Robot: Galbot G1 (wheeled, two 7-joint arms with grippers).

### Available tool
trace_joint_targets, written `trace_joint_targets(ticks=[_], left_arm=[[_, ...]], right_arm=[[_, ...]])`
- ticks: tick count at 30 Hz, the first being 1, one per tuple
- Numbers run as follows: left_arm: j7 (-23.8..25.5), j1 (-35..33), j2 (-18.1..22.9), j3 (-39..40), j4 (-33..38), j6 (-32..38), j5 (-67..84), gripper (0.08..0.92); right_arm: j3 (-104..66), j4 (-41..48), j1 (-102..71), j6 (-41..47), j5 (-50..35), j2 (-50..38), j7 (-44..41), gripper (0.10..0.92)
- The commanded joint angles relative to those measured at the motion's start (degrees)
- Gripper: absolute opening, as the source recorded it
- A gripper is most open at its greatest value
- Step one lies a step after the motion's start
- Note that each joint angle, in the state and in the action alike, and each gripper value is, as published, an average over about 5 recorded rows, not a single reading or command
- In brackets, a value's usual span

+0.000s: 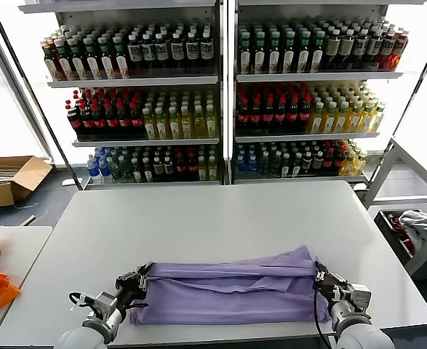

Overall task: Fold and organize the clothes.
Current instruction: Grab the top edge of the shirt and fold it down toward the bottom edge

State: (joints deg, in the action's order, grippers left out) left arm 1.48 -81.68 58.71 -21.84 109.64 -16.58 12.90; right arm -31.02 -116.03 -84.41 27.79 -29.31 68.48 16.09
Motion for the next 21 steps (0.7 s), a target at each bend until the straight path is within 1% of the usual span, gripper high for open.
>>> trace_joint_targets(ticks=[1,6,8,12,15,18,21], left_arm=[[0.53,-3.89,0.47,-0.49,1.54,-0.01,-4.98,0.087],[0.48,-4.97,1.31,-0.39,3.15,0.00,-9.08,0.090],[0.41,-5.47,1.79,-0.20,4.44,0.06,-11.01,0.111],[0.25,-6.38,2.80,0.07,7.14,0.08,-13.90,0.210],[-0.37,-6.71,3.31,-0.35,8.66,-0.23,-14.51,0.297],[-1.10,-7.15,3.49,-1.33,9.67,-0.80,-14.64,0.383],[-2.15,-7.55,4.07,-2.55,10.31,-1.37,-14.35,0.470]], right_arm=[[-0.58,-0.52,-3.22,-0.30,1.97,0.64,0.19,0.106],[0.33,-0.67,-4.19,-1.29,5.20,1.14,-0.94,0.106],[0.70,-0.89,-4.61,-1.63,6.44,1.13,-1.66,0.106],[1.45,-1.43,-5.23,-2.75,8.94,0.95,-2.83,0.113],[1.50,-2.09,-5.25,-3.87,9.80,0.85,-3.06,0.166],[0.60,-3.71,-5.20,-4.27,9.88,0.66,-2.93,0.250],[-1.15,-7.16,-5.45,-4.30,9.10,0.54,-2.65,0.336]])
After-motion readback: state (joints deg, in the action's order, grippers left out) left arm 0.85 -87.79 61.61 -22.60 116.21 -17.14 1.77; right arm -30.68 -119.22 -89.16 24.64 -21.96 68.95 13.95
